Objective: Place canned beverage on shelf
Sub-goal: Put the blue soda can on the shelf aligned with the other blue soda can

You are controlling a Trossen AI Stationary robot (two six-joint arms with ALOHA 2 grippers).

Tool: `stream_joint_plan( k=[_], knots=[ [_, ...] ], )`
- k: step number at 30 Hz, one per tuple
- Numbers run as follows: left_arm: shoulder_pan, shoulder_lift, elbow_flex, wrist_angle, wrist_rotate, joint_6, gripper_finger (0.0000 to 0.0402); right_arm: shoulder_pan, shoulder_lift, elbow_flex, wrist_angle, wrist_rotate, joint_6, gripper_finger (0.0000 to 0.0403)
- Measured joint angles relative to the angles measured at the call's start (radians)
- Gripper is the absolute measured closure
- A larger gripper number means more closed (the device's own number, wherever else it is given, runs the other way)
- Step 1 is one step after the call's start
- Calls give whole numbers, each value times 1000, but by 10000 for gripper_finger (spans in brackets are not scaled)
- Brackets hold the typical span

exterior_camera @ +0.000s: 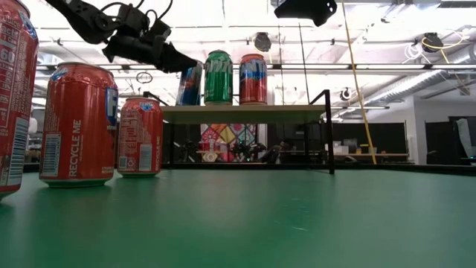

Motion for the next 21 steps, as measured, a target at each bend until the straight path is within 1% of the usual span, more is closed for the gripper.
stream_joint_plan(
  k=[8, 16, 21],
  knots=[
    [0, 0, 1, -8, -12, 0, 171, 0, 0, 0, 0, 0, 0, 90],
    [1, 7, -3, -38, -37, 4, 118, 0, 0, 0, -1, 0, 3, 90],
    [0, 2, -3, -56, -49, 26, 113, 0, 0, 0, -4, 0, 1, 90]
  ],
)
